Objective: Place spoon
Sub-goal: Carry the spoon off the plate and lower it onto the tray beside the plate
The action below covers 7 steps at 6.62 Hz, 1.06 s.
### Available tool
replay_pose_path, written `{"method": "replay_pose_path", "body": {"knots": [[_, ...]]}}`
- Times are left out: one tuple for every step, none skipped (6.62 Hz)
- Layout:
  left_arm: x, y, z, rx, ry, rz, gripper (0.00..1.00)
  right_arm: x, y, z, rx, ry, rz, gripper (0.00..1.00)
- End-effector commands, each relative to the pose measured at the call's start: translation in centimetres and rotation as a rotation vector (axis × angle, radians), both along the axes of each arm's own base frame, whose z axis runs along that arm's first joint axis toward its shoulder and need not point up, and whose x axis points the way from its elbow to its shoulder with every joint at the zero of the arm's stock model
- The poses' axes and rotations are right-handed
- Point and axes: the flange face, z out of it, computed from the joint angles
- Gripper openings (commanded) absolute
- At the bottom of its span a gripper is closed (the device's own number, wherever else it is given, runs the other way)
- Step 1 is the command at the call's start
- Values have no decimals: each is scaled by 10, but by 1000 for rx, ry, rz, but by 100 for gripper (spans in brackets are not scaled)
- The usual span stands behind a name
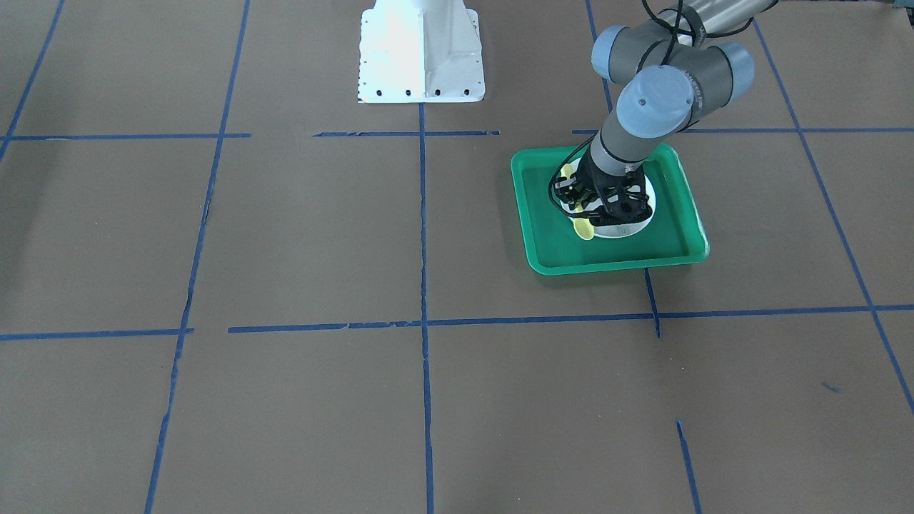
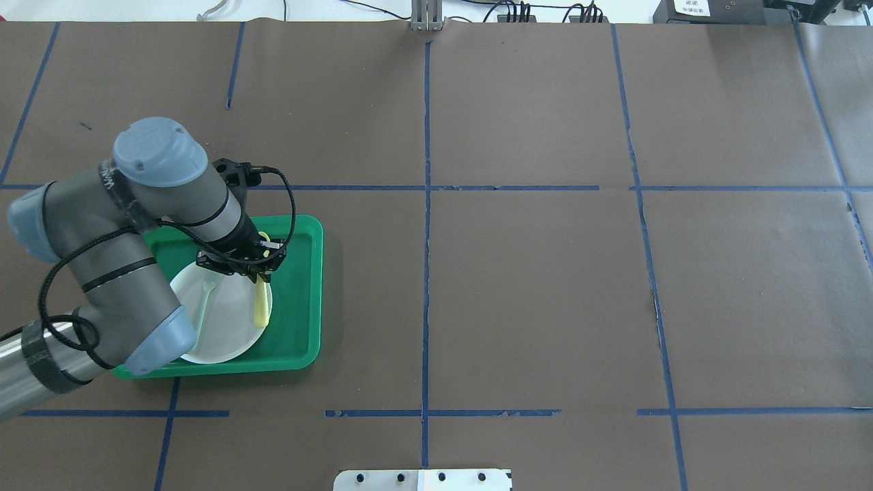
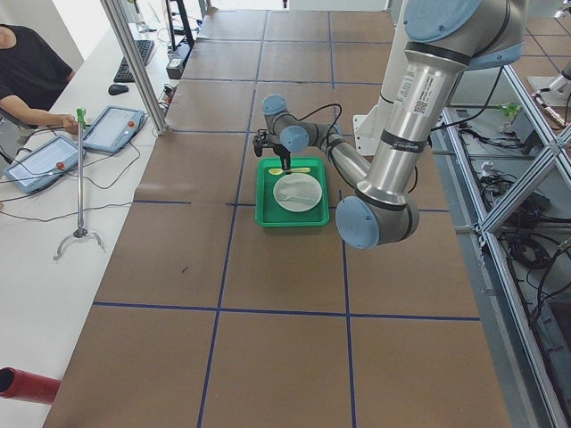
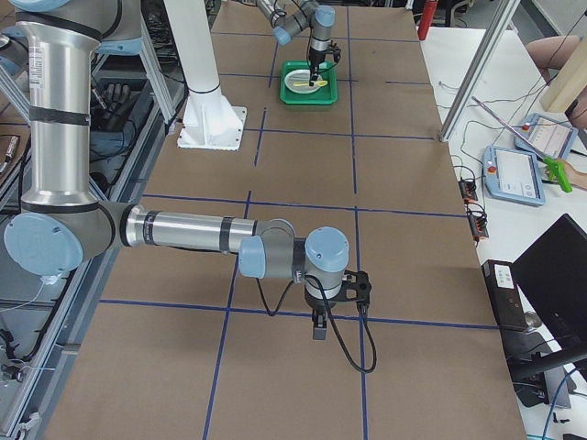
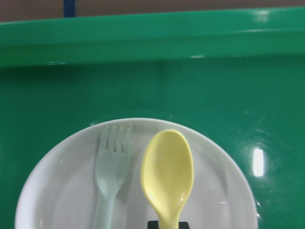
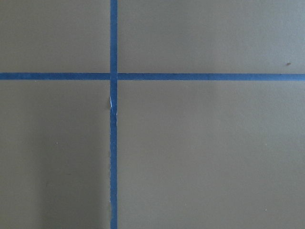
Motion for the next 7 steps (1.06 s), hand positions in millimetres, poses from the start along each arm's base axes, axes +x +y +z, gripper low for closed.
{"method": "replay_pose_path", "body": {"knots": [[29,-14,-4,-4,3,1,0,0,0,0,0,0,0,100],[33,-14,1,-11,-5,5,0,0,0,0,0,0,0,100],[38,-9,4,-13,-10,16,14,0,0,0,0,0,0,100],[38,-8,6,-12,-11,18,36,0,0,0,0,-2,0,100],[34,-7,2,-8,-4,14,58,0,0,0,0,0,0,100],[21,-19,-1,-6,-1,-13,62,0,0,0,0,-2,0,100],[-12,-43,-13,3,21,-70,62,0,0,0,0,0,0,100]]}}
